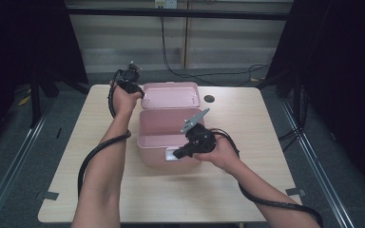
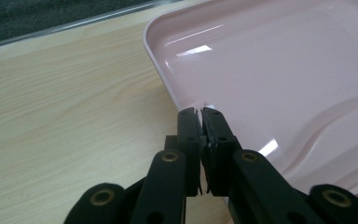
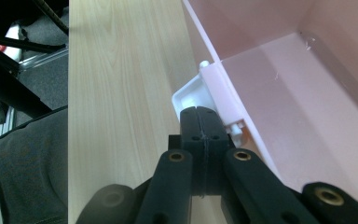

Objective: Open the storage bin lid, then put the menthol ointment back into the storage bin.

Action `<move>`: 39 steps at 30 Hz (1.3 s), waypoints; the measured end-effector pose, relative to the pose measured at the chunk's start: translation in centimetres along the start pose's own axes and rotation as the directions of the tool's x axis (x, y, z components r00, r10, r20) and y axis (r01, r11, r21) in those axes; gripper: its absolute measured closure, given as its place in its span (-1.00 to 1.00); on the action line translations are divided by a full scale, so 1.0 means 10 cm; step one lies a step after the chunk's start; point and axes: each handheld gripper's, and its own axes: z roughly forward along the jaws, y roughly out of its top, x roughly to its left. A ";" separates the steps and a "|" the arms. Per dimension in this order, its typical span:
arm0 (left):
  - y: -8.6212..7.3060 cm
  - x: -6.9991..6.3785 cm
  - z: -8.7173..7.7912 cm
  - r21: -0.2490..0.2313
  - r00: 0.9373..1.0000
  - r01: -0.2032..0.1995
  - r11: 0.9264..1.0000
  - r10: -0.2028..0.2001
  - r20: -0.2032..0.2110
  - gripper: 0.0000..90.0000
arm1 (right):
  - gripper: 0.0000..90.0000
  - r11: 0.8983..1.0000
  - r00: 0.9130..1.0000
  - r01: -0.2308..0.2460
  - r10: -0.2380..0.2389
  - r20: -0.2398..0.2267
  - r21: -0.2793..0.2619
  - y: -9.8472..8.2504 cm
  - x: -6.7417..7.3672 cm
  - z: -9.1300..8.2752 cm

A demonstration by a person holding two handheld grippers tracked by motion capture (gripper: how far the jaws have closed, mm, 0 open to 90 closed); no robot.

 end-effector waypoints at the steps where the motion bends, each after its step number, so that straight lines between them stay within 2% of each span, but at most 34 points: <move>1: 0.00 0.00 0.00 -0.002 1.000 -0.001 1.000 0.001 0.001 0.92 | 1.00 1.000 1.000 0.000 0.000 -0.005 -0.004 0.00 0.00 0.00; 11: -0.07 0.03 -0.08 0.004 1.000 0.011 1.000 -0.011 0.007 0.80 | 1.00 1.000 1.000 0.002 -0.002 0.010 -0.006 -0.02 -0.02 -0.03; 14: -0.08 0.04 -0.12 0.002 1.000 0.011 1.000 -0.011 -0.007 0.70 | 1.00 1.000 1.000 -0.003 0.003 0.015 -0.006 -0.04 -0.02 -0.06; 15: -0.09 0.04 -0.13 -0.005 1.000 0.022 1.000 -0.022 -0.008 0.67 | 1.00 1.000 1.000 -0.002 0.002 0.019 -0.007 -0.04 -0.02 -0.06; 23: -0.12 0.04 -0.20 -0.022 0.999 0.043 0.999 -0.043 -0.010 0.40 | 1.00 1.000 1.000 0.000 0.000 0.026 -0.003 -0.04 -0.01 -0.07; 25: -0.13 0.04 -0.21 -0.011 0.999 0.034 0.999 -0.034 -0.005 0.38 | 1.00 1.000 1.000 -0.003 0.003 0.027 -0.004 -0.04 0.00 -0.08; 31: -0.17 0.05 -0.28 -0.025 0.999 0.045 0.999 -0.045 -0.004 0.17 | 1.00 1.000 0.999 -0.005 0.006 0.031 -0.019 -0.04 0.01 -0.11; 36: -0.23 0.06 -0.35 -0.044 0.999 0.042 0.998 -0.042 -0.011 -0.11 | 0.83 1.000 0.999 -0.002 0.002 0.036 -0.016 -0.07 0.04 -0.17; 39: -0.29 0.08 -0.38 -0.046 0.998 0.057 0.997 -0.057 -0.002 -0.20 | 0.72 0.999 0.999 -0.012 0.014 0.051 -0.035 -0.10 0.03 -0.24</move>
